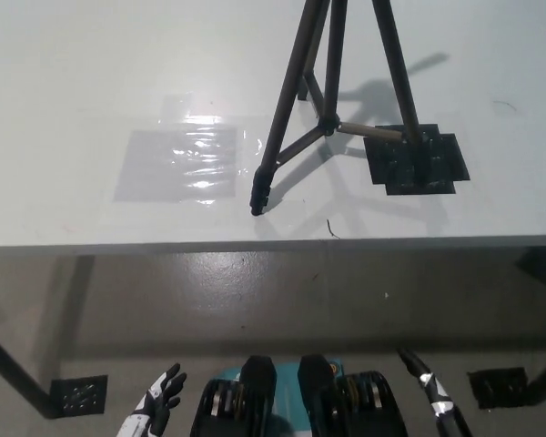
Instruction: A tripod lies near the right hand side of the table and the robot grab a leg of the tripod using its right hand and put it up right.
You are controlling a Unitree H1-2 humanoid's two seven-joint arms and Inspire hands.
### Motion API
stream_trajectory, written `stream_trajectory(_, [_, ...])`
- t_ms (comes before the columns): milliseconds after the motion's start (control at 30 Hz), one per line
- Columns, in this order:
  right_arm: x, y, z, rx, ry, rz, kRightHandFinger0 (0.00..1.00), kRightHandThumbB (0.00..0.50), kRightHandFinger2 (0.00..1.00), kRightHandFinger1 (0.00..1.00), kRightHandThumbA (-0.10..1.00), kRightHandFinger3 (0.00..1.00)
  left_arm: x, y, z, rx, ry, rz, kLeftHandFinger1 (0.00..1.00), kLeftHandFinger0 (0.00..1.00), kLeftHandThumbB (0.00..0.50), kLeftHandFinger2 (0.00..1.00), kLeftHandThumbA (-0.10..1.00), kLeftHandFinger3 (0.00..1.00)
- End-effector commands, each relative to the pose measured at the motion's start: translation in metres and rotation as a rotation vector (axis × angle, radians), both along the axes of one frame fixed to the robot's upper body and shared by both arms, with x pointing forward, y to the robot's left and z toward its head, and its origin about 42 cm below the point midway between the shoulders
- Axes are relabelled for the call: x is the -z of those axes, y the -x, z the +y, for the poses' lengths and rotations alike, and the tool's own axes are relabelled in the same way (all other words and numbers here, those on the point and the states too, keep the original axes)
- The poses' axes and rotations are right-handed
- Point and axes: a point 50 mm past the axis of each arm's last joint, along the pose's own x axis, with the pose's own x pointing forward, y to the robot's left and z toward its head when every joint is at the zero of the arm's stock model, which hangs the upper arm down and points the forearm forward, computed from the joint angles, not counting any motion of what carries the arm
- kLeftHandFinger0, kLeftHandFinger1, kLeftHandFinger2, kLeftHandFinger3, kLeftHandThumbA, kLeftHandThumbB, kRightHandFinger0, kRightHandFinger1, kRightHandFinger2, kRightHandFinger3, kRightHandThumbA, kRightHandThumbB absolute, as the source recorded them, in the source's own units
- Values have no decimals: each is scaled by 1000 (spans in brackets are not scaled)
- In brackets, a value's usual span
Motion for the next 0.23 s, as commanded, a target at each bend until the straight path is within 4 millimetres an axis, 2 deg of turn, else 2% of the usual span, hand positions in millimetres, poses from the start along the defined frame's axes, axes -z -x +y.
stream_trajectory(0, [2, -11, -1, 48, -32, -82, 1000, 408, 1000, 1000, 1000, 1000, -7, -3, 3, 14, 12, -67, 1000, 1000, 339, 1000, 1000, 1000])
stream_trajectory(200, [7, -28, -5, 64, -84, -46, 1000, 400, 1000, 1000, 1000, 1000, -11, -15, 5, 10, 7, -87, 1000, 1000, 335, 1000, 1000, 1000])
